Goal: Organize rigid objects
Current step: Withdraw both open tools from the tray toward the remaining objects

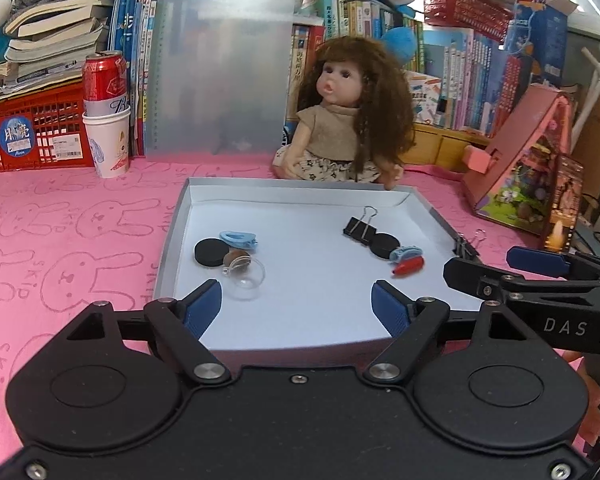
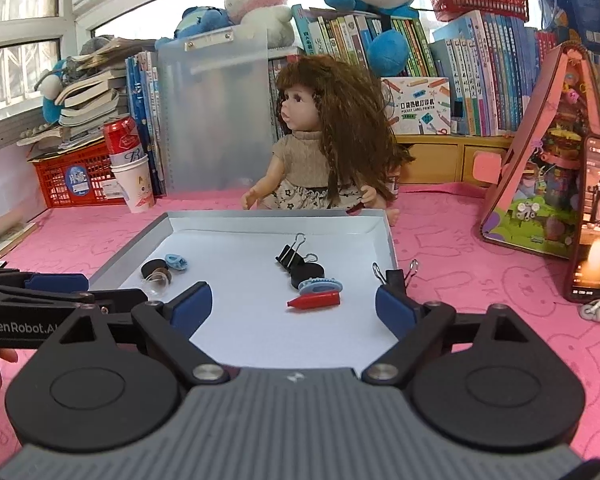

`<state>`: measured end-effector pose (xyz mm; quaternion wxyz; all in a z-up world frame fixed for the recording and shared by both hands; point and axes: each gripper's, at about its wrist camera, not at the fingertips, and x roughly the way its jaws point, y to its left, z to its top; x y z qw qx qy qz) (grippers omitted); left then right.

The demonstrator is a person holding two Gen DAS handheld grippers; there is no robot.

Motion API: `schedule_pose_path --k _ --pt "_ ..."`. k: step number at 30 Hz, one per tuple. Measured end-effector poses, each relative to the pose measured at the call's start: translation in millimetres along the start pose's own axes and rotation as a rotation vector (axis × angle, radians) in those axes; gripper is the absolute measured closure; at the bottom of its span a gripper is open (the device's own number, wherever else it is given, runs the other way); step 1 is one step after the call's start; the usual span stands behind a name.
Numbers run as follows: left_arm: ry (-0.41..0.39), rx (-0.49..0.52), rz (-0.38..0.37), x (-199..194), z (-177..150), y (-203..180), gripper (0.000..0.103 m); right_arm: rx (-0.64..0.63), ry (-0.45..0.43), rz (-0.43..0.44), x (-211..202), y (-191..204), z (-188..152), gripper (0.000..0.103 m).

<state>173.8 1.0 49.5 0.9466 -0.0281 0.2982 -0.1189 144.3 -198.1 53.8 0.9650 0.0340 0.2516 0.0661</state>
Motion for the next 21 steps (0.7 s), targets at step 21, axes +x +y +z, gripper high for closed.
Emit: schedule_pose_path --k 21 --pt "-0.029 0.023 -0.058 -70.3 -41.0 -9.0 0.021 -0.069 -0.075 0.057 -77.5 8.1 -50.5 0.006"
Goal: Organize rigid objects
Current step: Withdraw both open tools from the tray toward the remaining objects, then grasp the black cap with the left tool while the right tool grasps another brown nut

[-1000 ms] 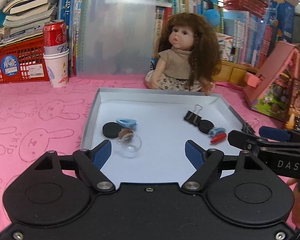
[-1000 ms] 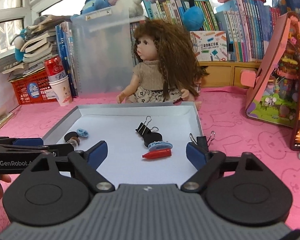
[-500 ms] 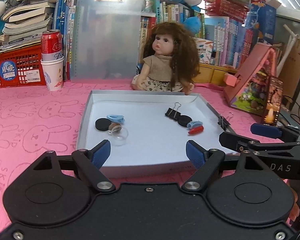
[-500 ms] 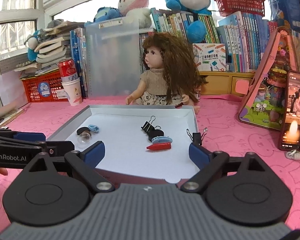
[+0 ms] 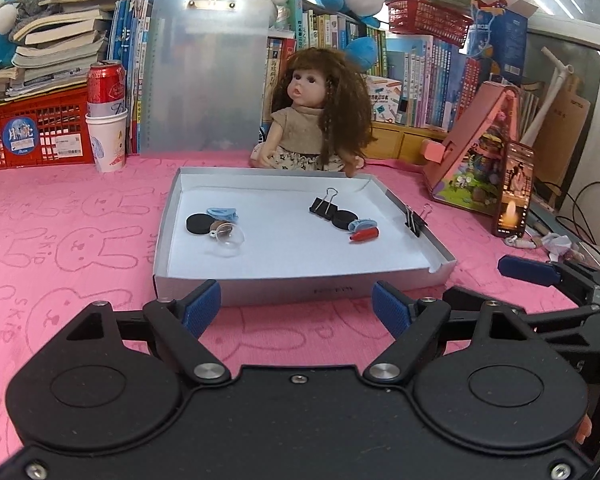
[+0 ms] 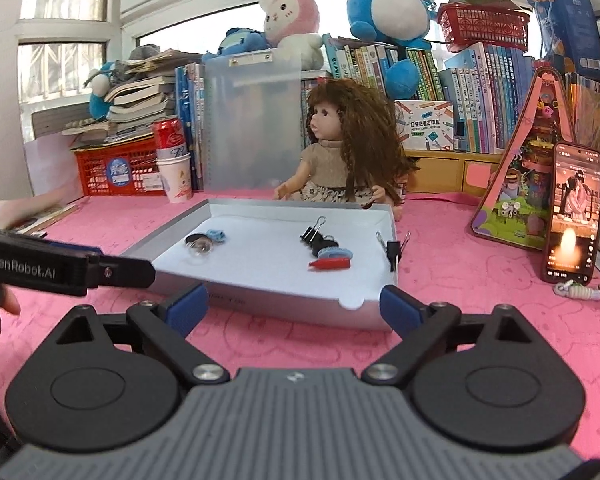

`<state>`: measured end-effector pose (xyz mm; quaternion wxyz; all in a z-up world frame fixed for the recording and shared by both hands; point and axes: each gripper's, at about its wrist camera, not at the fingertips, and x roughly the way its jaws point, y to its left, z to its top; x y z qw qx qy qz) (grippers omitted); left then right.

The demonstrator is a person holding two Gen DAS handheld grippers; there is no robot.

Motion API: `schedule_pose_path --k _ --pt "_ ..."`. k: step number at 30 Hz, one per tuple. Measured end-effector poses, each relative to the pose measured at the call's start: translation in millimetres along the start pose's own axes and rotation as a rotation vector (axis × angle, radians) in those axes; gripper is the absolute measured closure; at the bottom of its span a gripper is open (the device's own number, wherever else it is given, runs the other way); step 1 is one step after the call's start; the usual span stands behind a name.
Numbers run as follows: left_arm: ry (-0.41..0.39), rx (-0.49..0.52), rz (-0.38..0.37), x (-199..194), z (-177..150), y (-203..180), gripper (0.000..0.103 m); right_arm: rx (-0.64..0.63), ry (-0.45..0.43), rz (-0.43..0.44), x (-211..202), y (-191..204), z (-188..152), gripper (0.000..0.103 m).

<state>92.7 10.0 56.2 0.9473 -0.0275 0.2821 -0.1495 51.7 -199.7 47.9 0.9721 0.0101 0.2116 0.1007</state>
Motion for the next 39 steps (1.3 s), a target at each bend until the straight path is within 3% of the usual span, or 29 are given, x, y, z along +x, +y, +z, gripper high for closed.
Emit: schedule_pose_path --k 13,22,25,30,34,39 --pt "0.020 -0.033 -0.019 -30.8 -36.4 -4.2 0.021 -0.080 0.011 0.117 -29.6 25.3 -38.3 0.001" --pt "0.053 0.016 -0.056 -32.3 -57.8 -23.6 0.037 -0.124 0.033 0.148 -39.1 49.4 -65.5 0.003" --pt "0.049 0.031 -0.048 -33.7 -62.0 -29.6 0.046 -0.145 0.008 0.119 -41.7 61.4 -74.6 0.006" --pt "0.032 0.074 -0.048 -36.7 -64.7 -38.7 0.073 -0.149 -0.011 0.115 -42.4 74.7 -83.2 0.016" --pt "0.033 0.102 -0.059 -34.4 -64.1 -44.3 0.078 -0.163 -0.010 0.123 -40.8 81.8 -85.7 0.026" --pt "0.064 0.128 -0.076 -27.4 -66.9 -48.4 0.084 -0.168 0.013 0.129 -37.2 85.7 -87.0 0.057"
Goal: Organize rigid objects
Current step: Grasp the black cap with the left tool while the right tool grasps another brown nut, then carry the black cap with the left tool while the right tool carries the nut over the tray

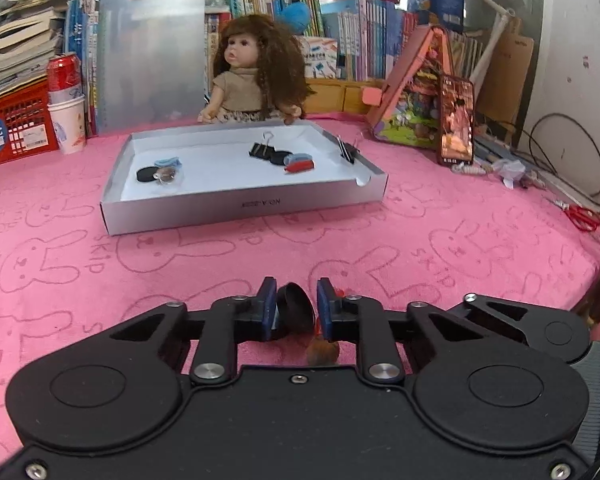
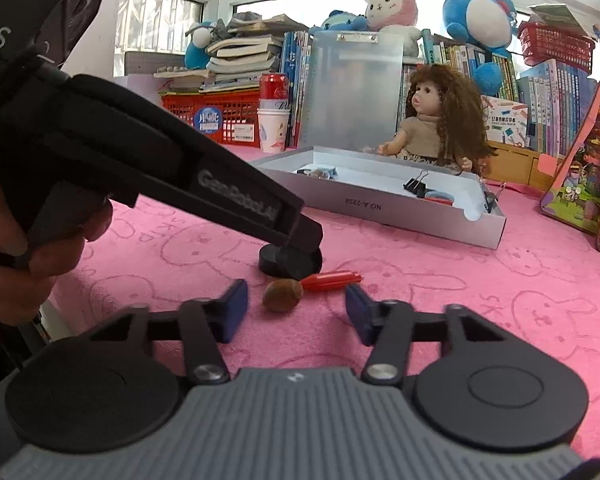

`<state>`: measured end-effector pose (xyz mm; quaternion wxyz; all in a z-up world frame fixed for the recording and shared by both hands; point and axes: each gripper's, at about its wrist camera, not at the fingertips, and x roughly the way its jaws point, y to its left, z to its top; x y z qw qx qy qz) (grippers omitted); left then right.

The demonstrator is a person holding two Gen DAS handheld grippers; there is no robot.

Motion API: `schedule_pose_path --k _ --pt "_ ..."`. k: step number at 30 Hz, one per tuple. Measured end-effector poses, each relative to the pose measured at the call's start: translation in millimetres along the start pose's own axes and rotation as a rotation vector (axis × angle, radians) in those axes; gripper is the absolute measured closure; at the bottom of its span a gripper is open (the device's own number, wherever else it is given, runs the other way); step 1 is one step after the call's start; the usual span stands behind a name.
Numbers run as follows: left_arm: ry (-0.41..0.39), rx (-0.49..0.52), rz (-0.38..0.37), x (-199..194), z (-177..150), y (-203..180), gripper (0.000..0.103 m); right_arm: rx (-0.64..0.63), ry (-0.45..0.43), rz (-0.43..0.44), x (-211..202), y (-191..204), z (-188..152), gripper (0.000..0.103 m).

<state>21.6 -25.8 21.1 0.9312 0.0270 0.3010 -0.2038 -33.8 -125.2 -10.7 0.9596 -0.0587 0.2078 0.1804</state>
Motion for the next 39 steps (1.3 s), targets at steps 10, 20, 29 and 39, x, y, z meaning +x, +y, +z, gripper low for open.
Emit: schedule_pose_path --k 10,20,29,39 --pt "0.016 -0.080 0.021 8.2 2.4 17.7 0.100 -0.002 -0.004 0.009 2.8 4.6 -0.2 0.076" --pt "0.009 -0.112 0.074 7.5 3.5 36.3 0.100 0.049 0.013 -0.109 3.1 -22.2 -0.8 0.075" --pt "-0.045 0.003 0.048 -1.7 -1.5 12.7 0.073 0.100 0.006 -0.181 0.2 -46.3 0.9 0.075" --pt "-0.037 -0.014 0.061 14.8 -8.9 2.8 0.060 0.136 0.005 -0.212 -1.6 -57.6 0.0 0.073"
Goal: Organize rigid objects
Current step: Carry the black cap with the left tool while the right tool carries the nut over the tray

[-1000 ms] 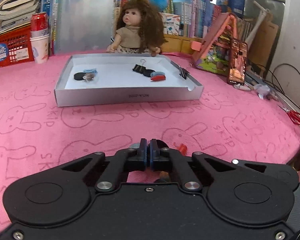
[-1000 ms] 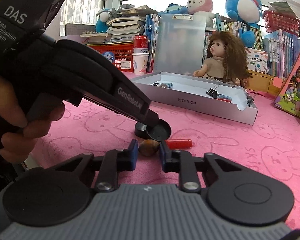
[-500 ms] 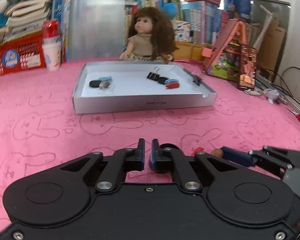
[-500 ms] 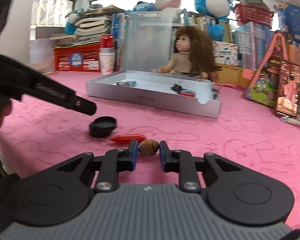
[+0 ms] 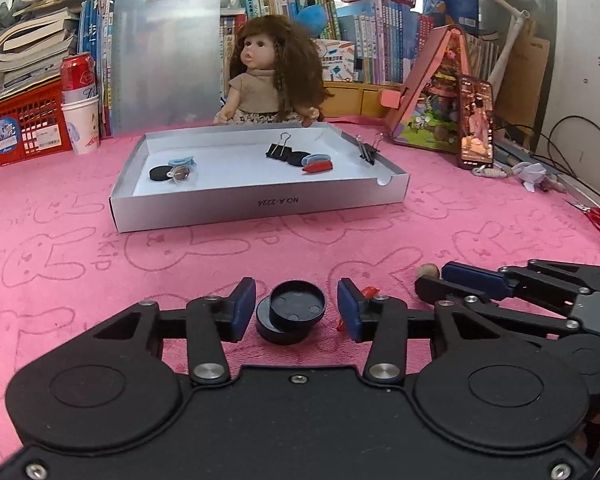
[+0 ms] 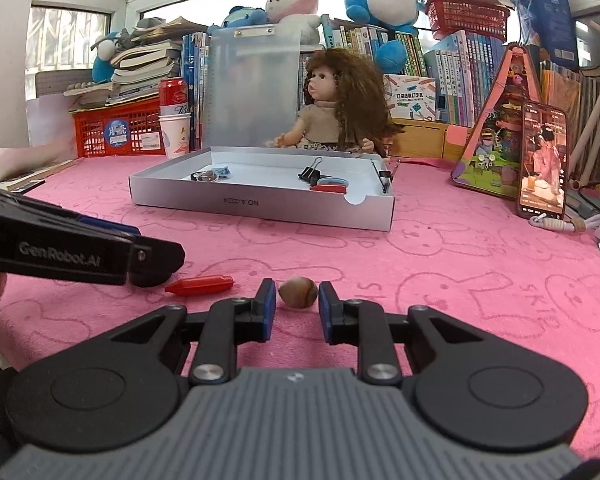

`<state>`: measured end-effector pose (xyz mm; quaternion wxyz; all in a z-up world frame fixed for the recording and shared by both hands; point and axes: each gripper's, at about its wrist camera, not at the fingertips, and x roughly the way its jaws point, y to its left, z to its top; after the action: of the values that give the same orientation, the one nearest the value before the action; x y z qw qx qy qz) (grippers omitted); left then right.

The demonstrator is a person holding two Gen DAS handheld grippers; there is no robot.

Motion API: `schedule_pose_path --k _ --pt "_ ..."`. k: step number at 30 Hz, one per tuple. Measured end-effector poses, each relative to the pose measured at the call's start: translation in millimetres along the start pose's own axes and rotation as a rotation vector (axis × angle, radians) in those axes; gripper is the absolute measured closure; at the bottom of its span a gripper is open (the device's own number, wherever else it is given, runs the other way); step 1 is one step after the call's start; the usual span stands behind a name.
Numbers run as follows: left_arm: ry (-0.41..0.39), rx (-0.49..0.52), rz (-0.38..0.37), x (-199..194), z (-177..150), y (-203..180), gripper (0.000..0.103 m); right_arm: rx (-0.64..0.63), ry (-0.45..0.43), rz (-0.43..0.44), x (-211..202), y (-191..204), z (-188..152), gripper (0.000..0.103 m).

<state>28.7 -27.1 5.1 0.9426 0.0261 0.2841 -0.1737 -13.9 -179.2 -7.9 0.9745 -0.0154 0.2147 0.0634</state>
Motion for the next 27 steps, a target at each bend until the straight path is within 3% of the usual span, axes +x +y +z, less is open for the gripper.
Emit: schedule_pose_path --k 8,9,11,17,20,27 --pt "0.009 0.001 0.020 6.8 -2.5 0.9 0.064 -0.014 0.005 0.000 3.7 2.4 1.9 0.073" --pt "0.012 0.000 0.018 7.2 -2.6 1.0 0.071 -0.016 0.004 0.001 4.2 2.5 2.8 0.068" --pt "0.012 -0.005 0.026 7.4 -2.5 1.7 0.073 -0.022 0.002 -0.002 5.2 3.2 3.9 0.060" --pt "0.007 -0.016 0.022 6.0 -1.3 3.6 0.073 -0.017 0.024 -0.011 12.7 4.9 7.0 0.058" --pt "0.001 -0.016 0.022 4.0 -0.1 3.6 0.073 -0.023 0.048 -0.014 16.0 7.5 8.3 0.077" --pt "-0.003 -0.037 0.038 3.1 5.8 7.5 0.073 -0.017 0.058 -0.014 16.2 9.1 12.1 0.077"
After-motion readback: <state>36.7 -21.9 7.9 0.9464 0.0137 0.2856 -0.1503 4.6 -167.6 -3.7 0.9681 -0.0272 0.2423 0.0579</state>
